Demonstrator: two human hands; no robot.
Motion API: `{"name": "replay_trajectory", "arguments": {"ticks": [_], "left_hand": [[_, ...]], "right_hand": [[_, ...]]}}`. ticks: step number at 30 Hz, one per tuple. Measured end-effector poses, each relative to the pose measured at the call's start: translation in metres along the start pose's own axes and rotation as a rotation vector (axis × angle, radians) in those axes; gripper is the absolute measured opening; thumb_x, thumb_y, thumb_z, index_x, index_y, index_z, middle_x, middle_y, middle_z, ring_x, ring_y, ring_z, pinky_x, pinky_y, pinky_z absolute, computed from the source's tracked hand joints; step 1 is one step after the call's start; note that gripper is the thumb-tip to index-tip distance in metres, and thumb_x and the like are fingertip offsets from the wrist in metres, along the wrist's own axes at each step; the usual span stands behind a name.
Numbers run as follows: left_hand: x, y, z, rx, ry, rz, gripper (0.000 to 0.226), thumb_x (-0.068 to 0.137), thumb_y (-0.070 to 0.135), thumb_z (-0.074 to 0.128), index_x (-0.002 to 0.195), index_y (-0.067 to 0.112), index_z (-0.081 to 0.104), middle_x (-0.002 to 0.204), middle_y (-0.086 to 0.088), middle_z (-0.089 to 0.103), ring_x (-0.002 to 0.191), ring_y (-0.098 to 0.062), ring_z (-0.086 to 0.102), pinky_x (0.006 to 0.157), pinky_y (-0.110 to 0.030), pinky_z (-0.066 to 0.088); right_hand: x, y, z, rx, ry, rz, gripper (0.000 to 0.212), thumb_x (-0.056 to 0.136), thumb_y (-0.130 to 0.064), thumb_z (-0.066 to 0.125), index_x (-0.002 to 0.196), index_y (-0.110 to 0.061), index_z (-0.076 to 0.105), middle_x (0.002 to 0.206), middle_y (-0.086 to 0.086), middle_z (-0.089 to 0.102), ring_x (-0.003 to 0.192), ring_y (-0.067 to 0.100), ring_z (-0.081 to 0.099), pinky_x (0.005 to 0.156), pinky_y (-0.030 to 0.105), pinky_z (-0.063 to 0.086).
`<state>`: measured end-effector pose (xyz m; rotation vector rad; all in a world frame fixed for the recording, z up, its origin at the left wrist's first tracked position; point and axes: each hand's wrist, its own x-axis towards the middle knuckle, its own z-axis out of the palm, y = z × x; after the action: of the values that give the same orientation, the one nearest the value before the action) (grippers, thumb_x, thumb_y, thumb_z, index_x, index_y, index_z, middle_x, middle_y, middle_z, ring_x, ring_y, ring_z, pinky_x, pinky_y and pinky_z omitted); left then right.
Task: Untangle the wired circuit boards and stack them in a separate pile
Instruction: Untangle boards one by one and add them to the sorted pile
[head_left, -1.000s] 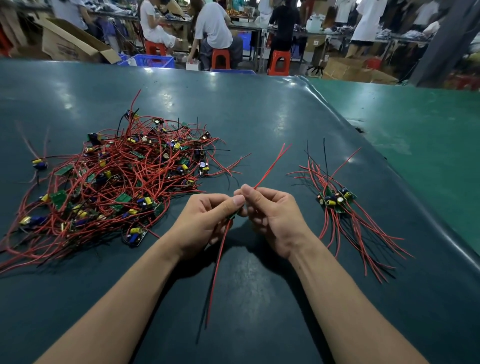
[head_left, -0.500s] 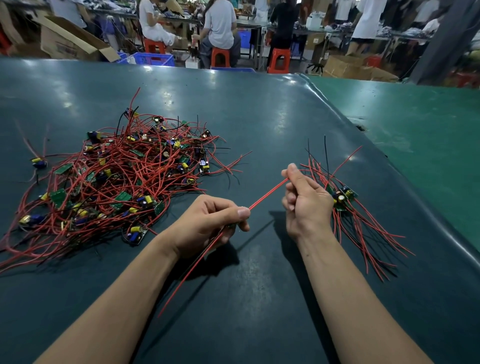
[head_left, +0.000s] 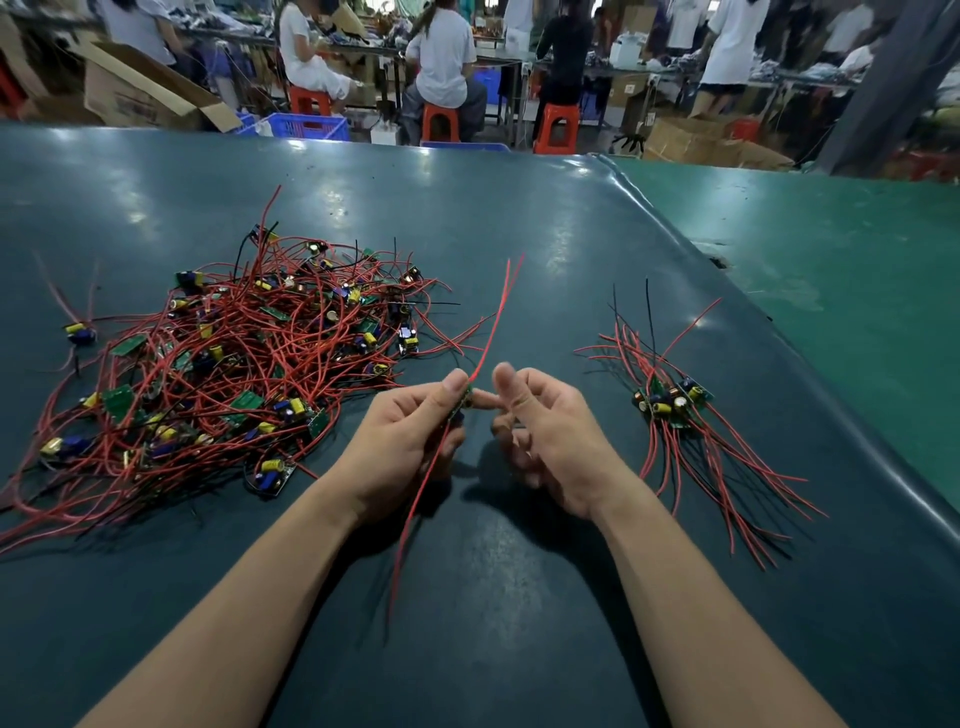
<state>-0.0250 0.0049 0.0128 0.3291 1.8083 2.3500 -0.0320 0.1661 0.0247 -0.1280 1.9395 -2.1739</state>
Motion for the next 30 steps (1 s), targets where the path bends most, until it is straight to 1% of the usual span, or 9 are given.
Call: {"name": "replay_trajectory", "arguments": {"ticks": [3, 6, 8, 12, 16, 20, 26, 28, 30], "left_hand": [[-0.002, -0.001, 0.004, 0.062, 0.038, 0.048, 0.039, 0.089, 0.048, 0.055, 0.066, 0.019, 0.067, 0.048, -0.001, 0.035, 0.035, -0.011, 0.027, 0.038, -0.017, 0.028], [0.0, -0.002, 0.004, 0.05, 0.079, 0.043, 0.031, 0.094, 0.036, 0.053, 0.098, 0.017, 0.076, 0.061, -0.009, 0.042, 0.048, -0.012, 0.036, 0.05, -0.018, 0.029], [-0.001, -0.004, 0.003, 0.13, 0.04, 0.046, 0.032, 0.099, 0.029, 0.052, 0.104, 0.004, 0.071, 0.067, -0.01, 0.054, 0.058, -0.016, 0.044, 0.055, -0.026, 0.03], [-0.002, -0.004, 0.002, 0.192, -0.043, 0.048, 0.039, 0.093, 0.027, 0.038, 0.098, 0.006, 0.071, 0.046, -0.01, 0.041, 0.04, -0.02, 0.031, 0.041, -0.026, 0.029], [0.002, -0.003, -0.002, 0.123, 0.04, 0.04, 0.044, 0.087, 0.032, 0.043, 0.103, 0.003, 0.073, 0.039, -0.003, 0.039, 0.035, -0.016, 0.025, 0.039, -0.022, 0.022], [0.008, -0.001, -0.01, 0.024, 0.241, 0.14, 0.045, 0.088, 0.037, 0.045, 0.097, 0.004, 0.074, 0.037, 0.002, 0.036, 0.034, -0.013, 0.022, 0.041, -0.021, 0.017], [0.008, 0.002, -0.015, -0.021, 0.403, 0.26, 0.043, 0.09, 0.04, 0.047, 0.088, 0.006, 0.073, 0.038, 0.001, 0.037, 0.033, -0.011, 0.023, 0.046, -0.031, 0.012], [0.008, 0.004, -0.017, -0.036, 0.433, 0.284, 0.044, 0.091, 0.04, 0.045, 0.087, 0.006, 0.073, 0.039, 0.001, 0.038, 0.033, -0.01, 0.024, 0.045, -0.031, 0.013], [0.008, 0.005, -0.018, -0.055, 0.462, 0.287, 0.047, 0.093, 0.041, 0.043, 0.087, 0.005, 0.072, 0.04, 0.0, 0.038, 0.034, -0.011, 0.024, 0.044, -0.029, 0.014]], "right_hand": [[-0.002, -0.001, -0.002, -0.05, 0.03, -0.023, 0.047, 0.069, -0.054, 0.073, 0.083, -0.015, 0.05, 0.053, -0.002, 0.046, 0.034, 0.009, 0.031, 0.033, 0.015, 0.024], [-0.004, 0.0, 0.001, -0.09, 0.029, -0.018, 0.048, 0.068, -0.06, 0.071, 0.073, -0.016, 0.051, 0.051, -0.001, 0.048, 0.033, 0.01, 0.034, 0.033, 0.016, 0.027], [-0.007, 0.001, 0.004, -0.126, -0.019, -0.029, 0.041, 0.078, -0.052, 0.068, 0.069, -0.015, 0.053, 0.048, -0.002, 0.047, 0.032, 0.009, 0.034, 0.031, 0.016, 0.028], [-0.009, -0.002, 0.001, -0.104, -0.067, 0.027, 0.031, 0.095, -0.03, 0.062, 0.068, -0.017, 0.055, 0.047, -0.006, 0.045, 0.033, 0.008, 0.032, 0.032, 0.014, 0.024], [-0.012, -0.007, -0.003, -0.147, -0.17, 0.092, 0.025, 0.095, -0.023, 0.061, 0.071, -0.016, 0.058, 0.05, -0.004, 0.04, 0.035, 0.007, 0.026, 0.034, 0.012, 0.018], [-0.008, -0.006, -0.002, -0.071, 0.107, -0.088, 0.02, 0.093, -0.019, 0.063, 0.077, -0.008, 0.059, 0.048, -0.004, 0.042, 0.033, 0.006, 0.029, 0.034, 0.011, 0.02], [0.0, -0.015, -0.018, 0.297, 0.651, -0.358, 0.031, 0.094, -0.027, 0.065, 0.065, -0.018, 0.058, 0.052, -0.002, 0.053, 0.035, 0.01, 0.036, 0.036, 0.016, 0.025], [0.001, -0.016, -0.02, 0.444, 0.772, -0.375, 0.028, 0.095, -0.028, 0.064, 0.069, -0.019, 0.061, 0.062, 0.001, 0.064, 0.036, 0.01, 0.039, 0.036, 0.018, 0.03], [0.001, -0.015, -0.023, 0.63, 0.843, -0.284, 0.017, 0.097, -0.031, 0.06, 0.088, -0.017, 0.065, 0.078, 0.003, 0.074, 0.038, 0.009, 0.045, 0.037, 0.018, 0.037]]}}
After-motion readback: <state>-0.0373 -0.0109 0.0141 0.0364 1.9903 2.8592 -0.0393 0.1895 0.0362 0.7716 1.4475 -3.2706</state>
